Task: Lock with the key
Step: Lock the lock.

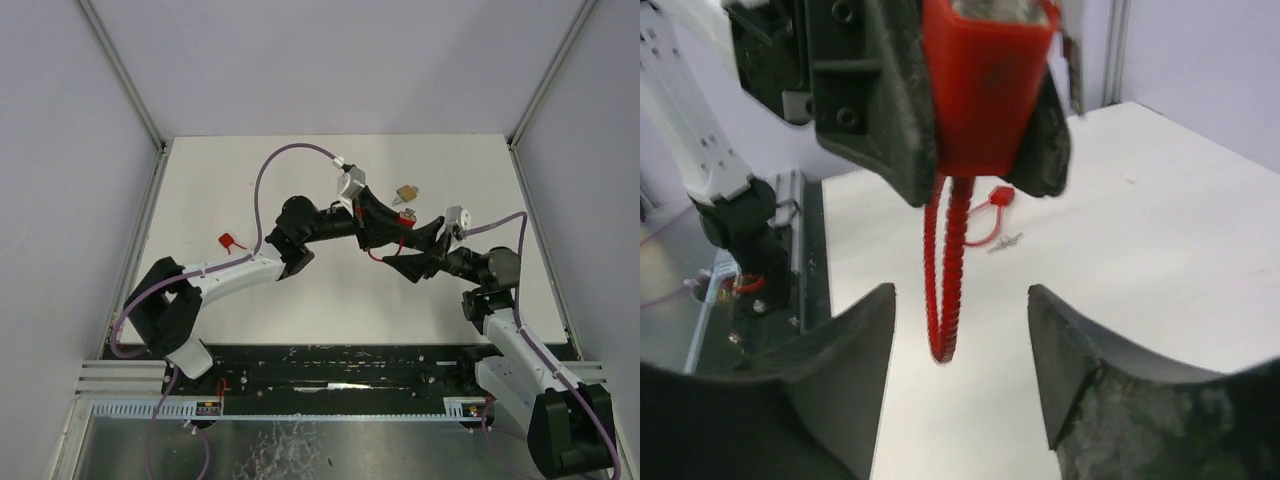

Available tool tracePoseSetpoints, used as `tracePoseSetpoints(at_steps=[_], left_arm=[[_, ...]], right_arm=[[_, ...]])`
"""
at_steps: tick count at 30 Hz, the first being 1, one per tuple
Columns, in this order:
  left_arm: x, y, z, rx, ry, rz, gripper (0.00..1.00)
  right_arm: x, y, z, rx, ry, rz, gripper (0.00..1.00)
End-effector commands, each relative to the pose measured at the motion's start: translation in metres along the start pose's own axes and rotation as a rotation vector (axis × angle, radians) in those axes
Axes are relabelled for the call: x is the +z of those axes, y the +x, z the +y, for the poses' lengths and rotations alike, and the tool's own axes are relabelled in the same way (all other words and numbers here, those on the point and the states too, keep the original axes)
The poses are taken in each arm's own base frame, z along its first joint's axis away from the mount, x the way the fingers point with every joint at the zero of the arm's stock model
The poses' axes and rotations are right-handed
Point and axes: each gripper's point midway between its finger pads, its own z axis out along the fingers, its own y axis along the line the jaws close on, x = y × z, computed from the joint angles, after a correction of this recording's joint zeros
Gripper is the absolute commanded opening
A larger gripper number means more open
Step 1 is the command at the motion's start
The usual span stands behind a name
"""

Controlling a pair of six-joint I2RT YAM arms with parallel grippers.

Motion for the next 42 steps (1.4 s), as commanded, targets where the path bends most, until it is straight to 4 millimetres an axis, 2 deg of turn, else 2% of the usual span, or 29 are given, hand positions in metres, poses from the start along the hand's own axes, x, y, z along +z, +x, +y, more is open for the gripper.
tracePoseSetpoints(at_steps=[1, 2, 3, 4, 5, 6, 7, 11, 17, 19, 20, 24, 27, 31, 36, 42], left_arm=[[-0.004, -0.009, -0.003, 0.222, 0.083, 0.154, 0.00], [-0.012, -0.002, 0.005, 0.274, 0.067, 0.237, 0.00], [-0.020, 0.002, 0.013, 0.331, 0.058, 0.316, 0.00], [-0.039, 0.021, 0.022, 0.356, 0.038, 0.456, 0.00], [-0.049, 0.024, 0.029, 0.472, 0.055, 0.538, 0.00], [-0.061, 0.031, 0.031, 0.475, 0.049, 0.624, 0.00], [-0.071, 0.036, 0.039, 0.559, 0.061, 0.702, 0.00], [-0.108, 0.047, 0.054, 0.603, 0.018, 0.961, 0.00], [-0.130, 0.068, 0.043, 0.610, 0.030, 1.186, 0.00], [-0.132, 0.074, 0.037, 0.623, 0.039, 1.227, 0.00], [-0.131, 0.076, 0.035, 0.629, 0.042, 1.238, 0.00], [-0.120, 0.081, 0.021, 0.639, 0.083, 1.236, 0.00], [-0.114, 0.087, 0.017, 0.619, 0.102, 1.246, 0.00], [-0.107, 0.095, 0.019, 0.591, 0.093, 1.261, 0.00], [-0.099, 0.094, 0.021, 0.580, 0.080, 1.257, 0.00], [-0.095, 0.094, 0.020, 0.573, 0.086, 1.248, 0.00]], right_arm=[[-0.012, 0.003, -0.001, -0.247, -0.031, 0.126, 0.75], [-0.019, 0.007, -0.002, -0.306, -0.033, 0.178, 0.84], [-0.024, 0.003, -0.006, -0.464, -0.038, 0.223, 0.91], [-0.031, 0.005, -0.007, -0.514, -0.031, 0.267, 0.97], [-0.036, 0.005, -0.006, -0.552, -0.030, 0.295, 1.00], [-0.040, 0.005, -0.004, -0.576, -0.042, 0.310, 1.00], [-0.043, 0.006, 0.000, -0.588, -0.058, 0.321, 1.00], [-0.046, 0.005, 0.013, -0.588, -0.115, 0.317, 1.00], [-0.042, 0.011, 0.018, -0.594, -0.194, 0.266, 1.00], [-0.038, 0.012, 0.018, -0.582, -0.224, 0.241, 0.98], [-0.037, 0.012, 0.018, -0.573, -0.246, 0.227, 0.93], [-0.027, 0.023, 0.029, -0.470, -0.362, 0.210, 0.67], [-0.015, 0.034, 0.023, -0.433, -0.313, 0.255, 0.66], [-0.008, 0.025, 0.021, -0.367, -0.263, 0.205, 0.64], [-0.007, 0.026, 0.030, -0.322, -0.275, 0.173, 0.53], [-0.005, 0.024, 0.024, -0.335, -0.231, 0.162, 0.39]])
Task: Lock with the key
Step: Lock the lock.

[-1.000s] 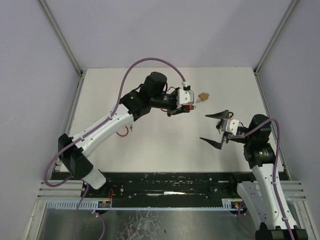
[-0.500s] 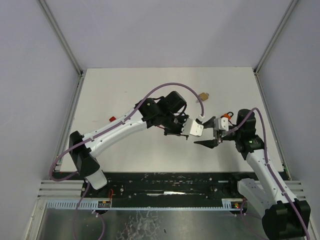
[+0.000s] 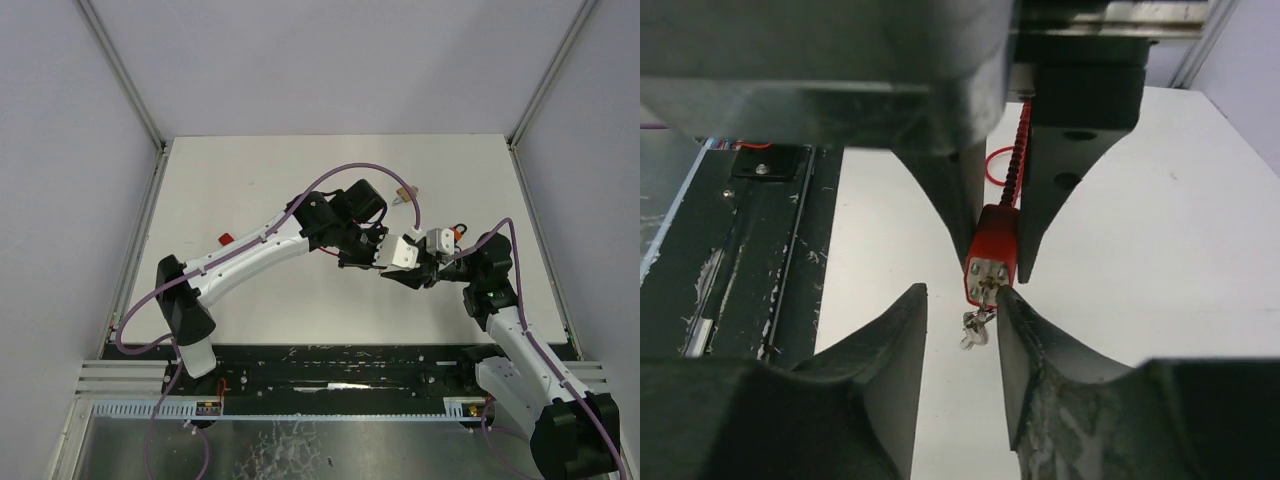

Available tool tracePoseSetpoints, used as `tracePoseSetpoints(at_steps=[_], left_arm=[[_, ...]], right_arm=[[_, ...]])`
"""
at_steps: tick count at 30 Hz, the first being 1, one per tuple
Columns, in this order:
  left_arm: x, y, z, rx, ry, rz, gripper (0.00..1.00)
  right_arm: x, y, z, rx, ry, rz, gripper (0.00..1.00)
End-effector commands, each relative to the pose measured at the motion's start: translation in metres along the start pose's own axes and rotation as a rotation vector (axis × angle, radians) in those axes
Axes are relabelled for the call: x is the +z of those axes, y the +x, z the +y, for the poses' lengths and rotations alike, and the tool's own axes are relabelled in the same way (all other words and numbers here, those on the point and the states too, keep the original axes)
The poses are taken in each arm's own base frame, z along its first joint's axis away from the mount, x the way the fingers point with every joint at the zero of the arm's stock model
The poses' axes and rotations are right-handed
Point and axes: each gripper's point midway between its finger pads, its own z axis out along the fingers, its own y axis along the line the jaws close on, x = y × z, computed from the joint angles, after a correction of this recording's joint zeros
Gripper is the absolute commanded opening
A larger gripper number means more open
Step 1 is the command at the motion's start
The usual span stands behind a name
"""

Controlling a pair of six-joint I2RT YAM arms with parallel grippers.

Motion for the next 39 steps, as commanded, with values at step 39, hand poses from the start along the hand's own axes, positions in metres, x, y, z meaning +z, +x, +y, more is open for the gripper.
tracePoseSetpoints(at_steps=[39], left_arm=[[0.002, -0.007, 0.000, -0.100, 0.257, -0.157, 0.00]], right_arm=[[-0.016, 0.006, -0.022, -0.610, 0.092, 0.293, 0.00]])
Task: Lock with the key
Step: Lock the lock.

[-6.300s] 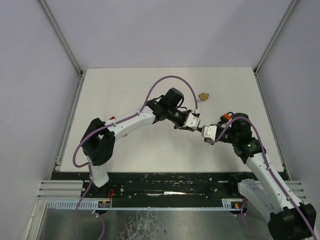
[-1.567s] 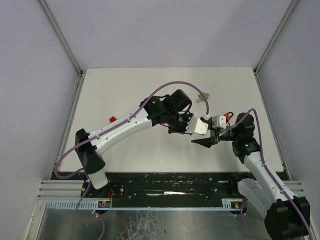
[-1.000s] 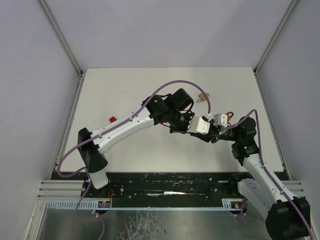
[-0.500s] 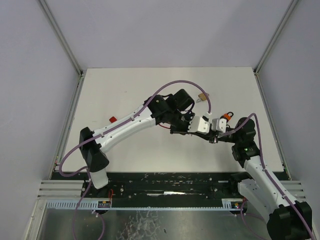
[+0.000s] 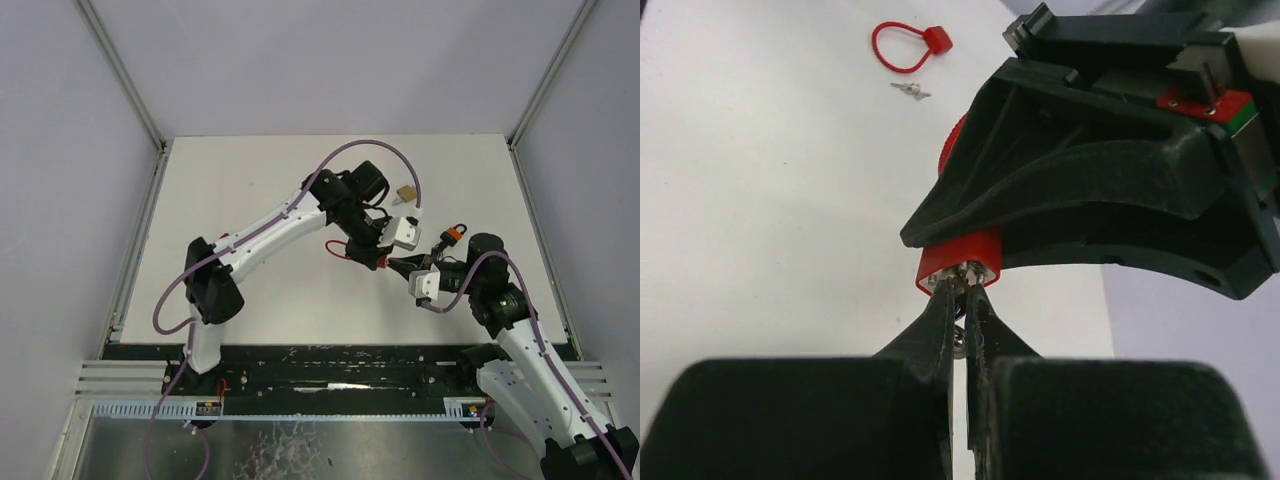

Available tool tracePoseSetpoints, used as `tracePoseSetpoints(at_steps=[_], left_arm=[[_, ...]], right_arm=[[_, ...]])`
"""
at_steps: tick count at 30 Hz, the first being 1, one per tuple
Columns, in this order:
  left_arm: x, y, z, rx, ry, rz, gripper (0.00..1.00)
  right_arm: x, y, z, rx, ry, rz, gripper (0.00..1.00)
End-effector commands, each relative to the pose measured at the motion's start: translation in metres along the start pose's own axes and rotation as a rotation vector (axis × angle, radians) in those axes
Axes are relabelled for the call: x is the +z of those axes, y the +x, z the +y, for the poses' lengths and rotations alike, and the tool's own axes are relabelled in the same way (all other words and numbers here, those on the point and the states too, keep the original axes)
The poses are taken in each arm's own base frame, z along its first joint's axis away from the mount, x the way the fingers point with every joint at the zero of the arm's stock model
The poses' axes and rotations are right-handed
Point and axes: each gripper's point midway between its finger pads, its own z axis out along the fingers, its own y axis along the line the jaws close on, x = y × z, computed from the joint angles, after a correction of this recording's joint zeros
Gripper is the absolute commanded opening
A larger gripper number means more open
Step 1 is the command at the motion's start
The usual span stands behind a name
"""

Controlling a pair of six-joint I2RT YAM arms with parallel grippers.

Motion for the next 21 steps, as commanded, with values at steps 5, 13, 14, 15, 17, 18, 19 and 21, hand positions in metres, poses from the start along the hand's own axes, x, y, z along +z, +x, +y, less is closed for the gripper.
tracePoseSetpoints(at_steps=[5, 13, 14, 15, 17, 18, 19, 21], left_arm=[[-0.045, -0.034, 0.003, 0.348, -0.418, -0.129, 0.00], [-0.042, -0.022, -0.013, 0.528, -0.559, -0.133, 0.00], [-0.041, -0.021, -0.012, 0.488, -0.535, -0.119, 0.00], [-0.039, -0.023, -0.015, 0.449, -0.493, -0.126, 0.00], [-0.034, -0.025, -0.020, 0.373, -0.393, -0.150, 0.00], [-0.031, -0.025, -0.025, 0.332, -0.318, -0.168, 0.00], [-0.030, -0.024, -0.031, 0.284, -0.238, -0.184, 0.00], [-0.028, -0.023, -0.038, 0.186, -0.103, -0.205, 0.00]], right_arm=[[-0.001, 0.002, -0.012, 0.327, 0.072, 0.051, 0.00], [0.005, 0.003, -0.018, 0.623, 0.060, -0.036, 0.00], [0.004, 0.003, -0.018, 0.604, 0.065, -0.034, 0.00], [0.003, 0.002, -0.018, 0.575, 0.073, -0.029, 0.00], [-0.002, 0.001, -0.023, 0.500, 0.103, -0.013, 0.00], [-0.006, 0.000, -0.025, 0.442, 0.119, 0.000, 0.00], [-0.009, 0.000, -0.027, 0.386, 0.134, 0.020, 0.00], [-0.015, 0.001, -0.025, 0.263, 0.137, 0.056, 0.00]])
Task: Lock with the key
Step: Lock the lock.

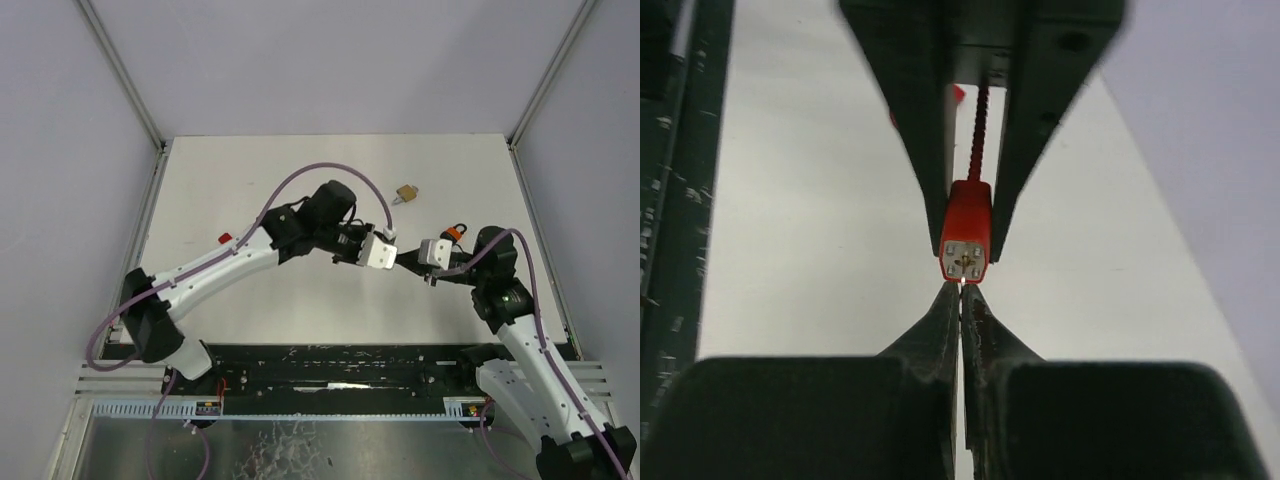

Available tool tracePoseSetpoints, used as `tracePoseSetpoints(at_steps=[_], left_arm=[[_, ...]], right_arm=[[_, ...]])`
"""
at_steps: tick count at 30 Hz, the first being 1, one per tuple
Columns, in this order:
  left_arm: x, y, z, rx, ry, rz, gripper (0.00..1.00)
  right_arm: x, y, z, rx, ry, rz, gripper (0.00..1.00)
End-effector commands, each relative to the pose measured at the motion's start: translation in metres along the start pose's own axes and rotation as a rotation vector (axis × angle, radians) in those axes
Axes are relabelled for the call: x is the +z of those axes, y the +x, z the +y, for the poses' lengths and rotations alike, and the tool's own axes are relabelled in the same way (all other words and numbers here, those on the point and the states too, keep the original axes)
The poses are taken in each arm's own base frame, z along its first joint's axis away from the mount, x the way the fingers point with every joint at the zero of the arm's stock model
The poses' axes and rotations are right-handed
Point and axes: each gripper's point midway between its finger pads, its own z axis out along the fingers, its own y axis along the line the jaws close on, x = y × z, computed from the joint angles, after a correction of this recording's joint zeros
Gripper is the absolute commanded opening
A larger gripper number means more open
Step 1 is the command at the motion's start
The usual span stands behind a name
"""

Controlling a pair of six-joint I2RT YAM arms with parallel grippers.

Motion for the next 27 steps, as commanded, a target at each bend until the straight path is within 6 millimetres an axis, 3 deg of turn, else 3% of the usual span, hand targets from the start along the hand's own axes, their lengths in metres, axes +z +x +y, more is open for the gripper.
tracePoseSetpoints(at_steps=[1, 7, 9, 16, 19, 27], left_arm=[[-0.012, -0.024, -0.025, -0.229, 0.279, -0.105, 0.00], [0.007, -0.012, -0.023, -0.331, 0.336, -0.029, 0.00], [0.008, -0.013, -0.018, -0.307, 0.292, -0.030, 0.00], [0.010, -0.015, -0.020, -0.269, 0.228, -0.020, 0.00], [0.013, -0.013, -0.020, -0.273, 0.225, -0.005, 0.00], [0.019, -0.015, -0.021, -0.278, 0.237, -0.006, 0.00]], right_arm=[[-0.017, 0.004, -0.021, -0.242, 0.125, 0.101, 0.00], [-0.017, 0.004, -0.017, -0.261, 0.103, 0.095, 0.00], [-0.016, 0.002, -0.023, -0.175, 0.149, 0.083, 0.00], [-0.011, 0.007, -0.019, -0.071, 0.118, 0.066, 0.25], [-0.010, 0.009, -0.016, -0.065, 0.104, 0.059, 0.30], [-0.003, 0.017, -0.006, -0.042, 0.048, 0.042, 0.29]])
